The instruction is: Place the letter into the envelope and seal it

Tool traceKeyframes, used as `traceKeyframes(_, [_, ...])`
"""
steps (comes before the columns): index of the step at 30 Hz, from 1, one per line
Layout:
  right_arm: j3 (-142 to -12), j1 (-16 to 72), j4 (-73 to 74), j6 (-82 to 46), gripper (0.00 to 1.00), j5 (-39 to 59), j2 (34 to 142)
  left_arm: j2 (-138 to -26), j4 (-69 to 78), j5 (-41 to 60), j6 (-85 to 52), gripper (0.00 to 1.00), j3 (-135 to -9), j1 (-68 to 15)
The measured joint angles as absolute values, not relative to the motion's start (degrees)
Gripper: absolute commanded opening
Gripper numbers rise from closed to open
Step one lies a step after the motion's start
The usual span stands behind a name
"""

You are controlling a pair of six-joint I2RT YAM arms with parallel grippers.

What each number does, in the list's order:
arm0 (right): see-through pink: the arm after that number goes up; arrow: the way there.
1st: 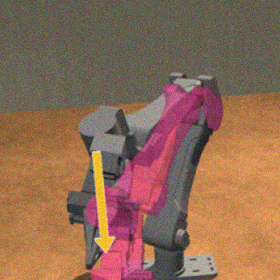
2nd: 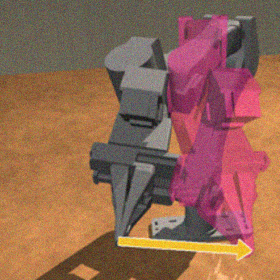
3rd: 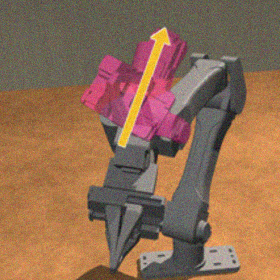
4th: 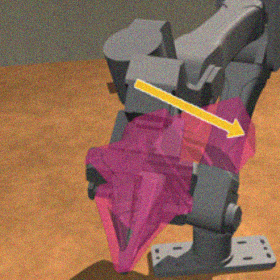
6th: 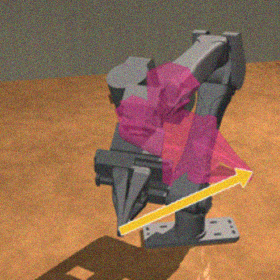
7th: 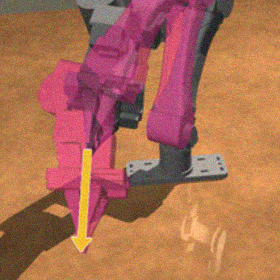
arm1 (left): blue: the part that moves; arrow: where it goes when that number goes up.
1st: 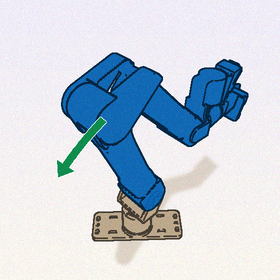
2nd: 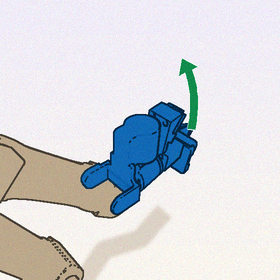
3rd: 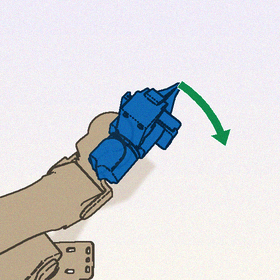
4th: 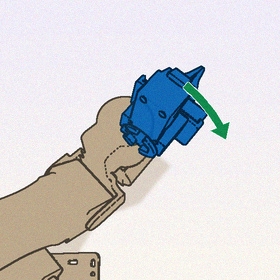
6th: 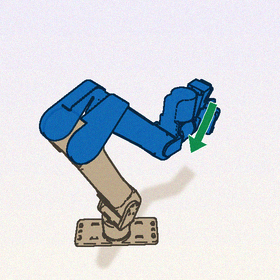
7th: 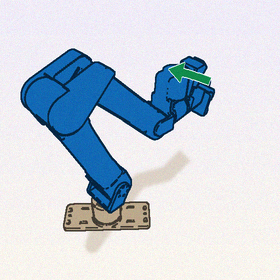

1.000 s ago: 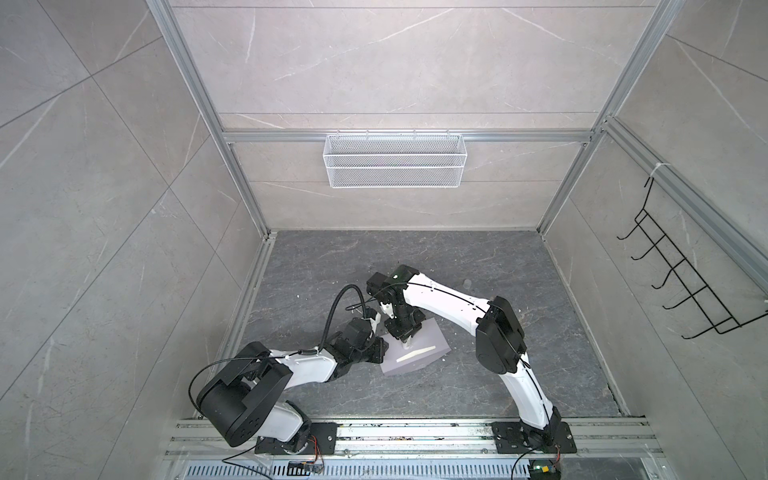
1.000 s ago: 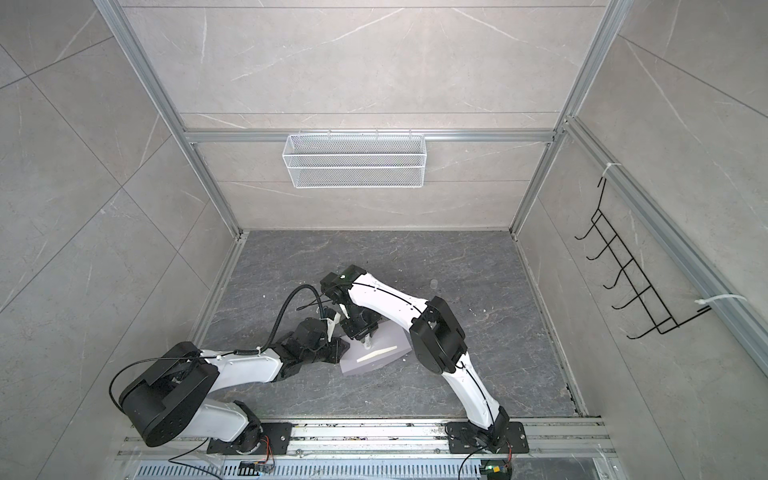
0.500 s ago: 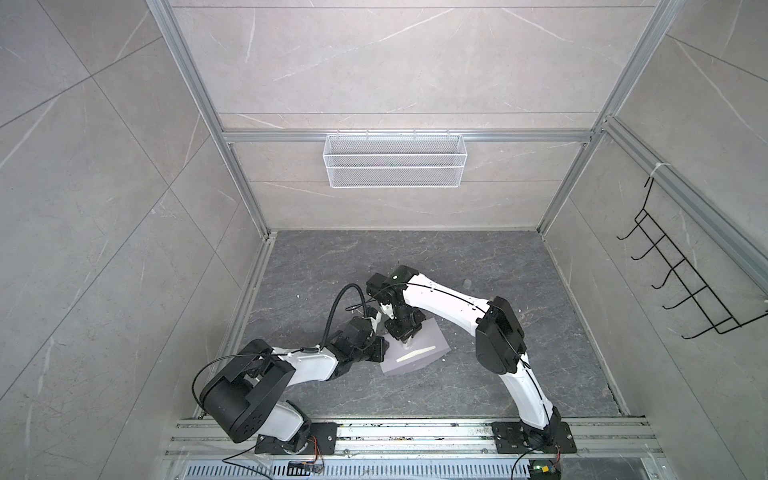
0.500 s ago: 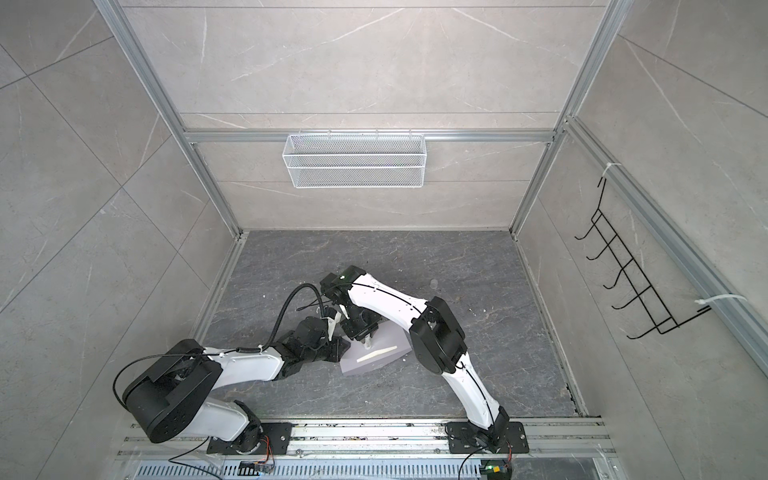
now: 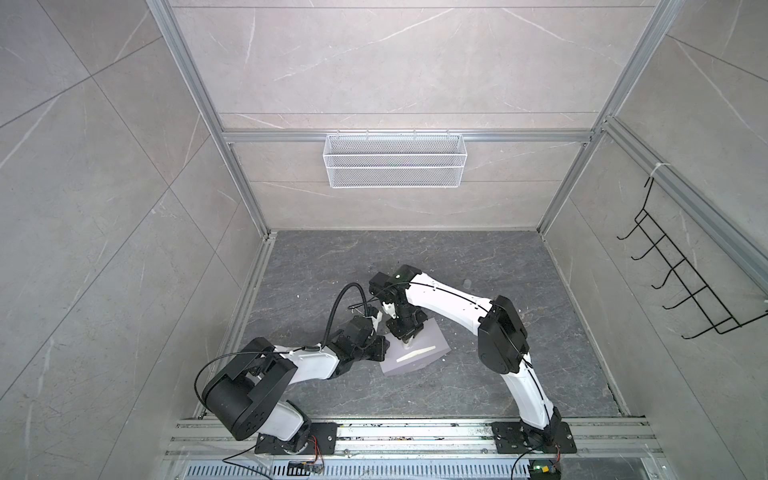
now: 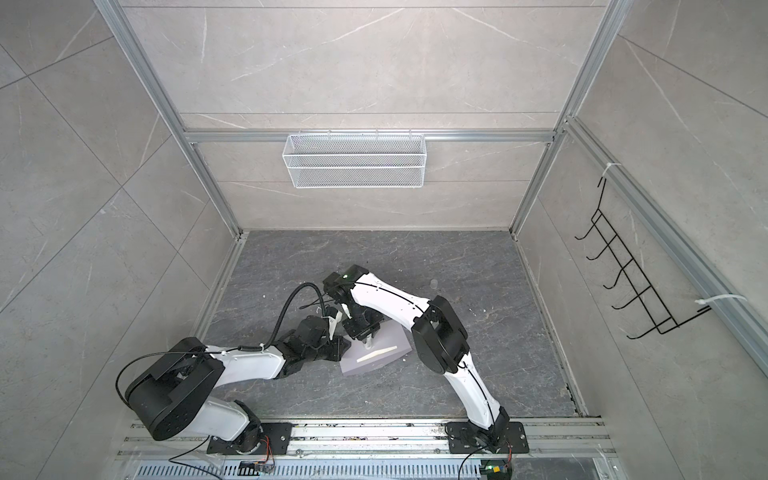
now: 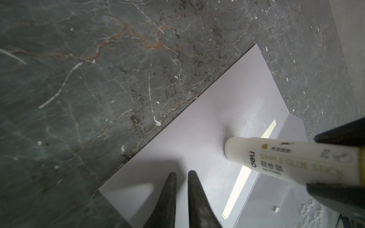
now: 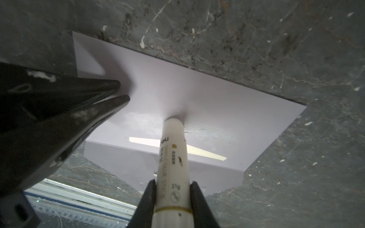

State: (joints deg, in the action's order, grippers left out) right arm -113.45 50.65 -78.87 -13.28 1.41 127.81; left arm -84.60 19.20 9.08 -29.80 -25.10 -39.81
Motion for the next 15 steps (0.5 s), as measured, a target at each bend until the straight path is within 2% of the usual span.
traceKeyframes(15, [-111.63, 48.47, -78.63, -13.28, 0.00, 1.80, 126.74, -85.30, 18.72, 8.93, -29.56, 0.16, -25.87, -39.81])
